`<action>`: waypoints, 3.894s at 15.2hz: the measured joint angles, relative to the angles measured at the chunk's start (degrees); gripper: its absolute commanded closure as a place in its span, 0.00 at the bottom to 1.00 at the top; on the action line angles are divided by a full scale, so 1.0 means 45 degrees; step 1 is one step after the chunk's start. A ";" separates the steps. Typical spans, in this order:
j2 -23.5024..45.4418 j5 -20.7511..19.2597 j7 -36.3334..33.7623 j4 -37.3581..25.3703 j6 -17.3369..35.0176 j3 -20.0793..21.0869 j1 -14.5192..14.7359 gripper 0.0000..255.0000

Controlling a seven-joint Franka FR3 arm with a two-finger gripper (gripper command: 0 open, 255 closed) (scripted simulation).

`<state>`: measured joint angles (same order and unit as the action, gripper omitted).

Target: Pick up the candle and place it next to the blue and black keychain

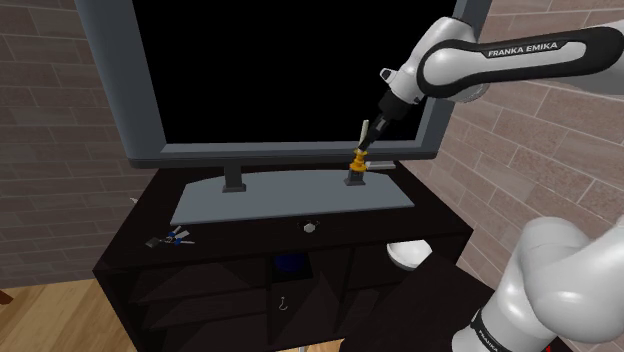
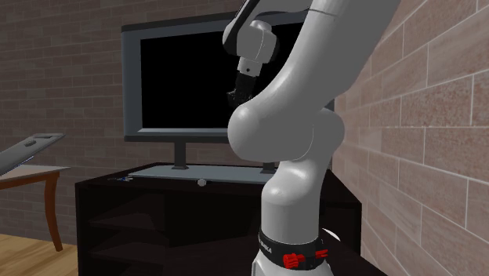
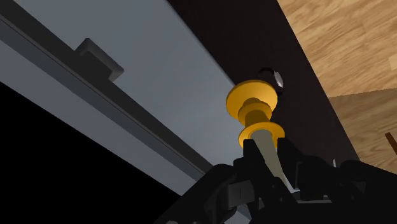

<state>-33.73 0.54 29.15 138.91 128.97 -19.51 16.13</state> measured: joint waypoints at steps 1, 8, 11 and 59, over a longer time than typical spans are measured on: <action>0.0286 0.0089 -0.0216 -0.0224 0.0073 0.0165 0.0136 1.00; 0.2462 0.0570 -0.1820 -0.1682 0.0861 0.1369 0.0992 1.00; 0.3416 0.0661 -0.2452 -0.2480 0.1046 0.1804 0.1271 1.00; 1.2481 0.0134 -0.6277 -0.8661 0.4025 0.3646 0.2855 1.00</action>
<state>22.43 1.14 0.91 99.93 147.09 -3.11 28.98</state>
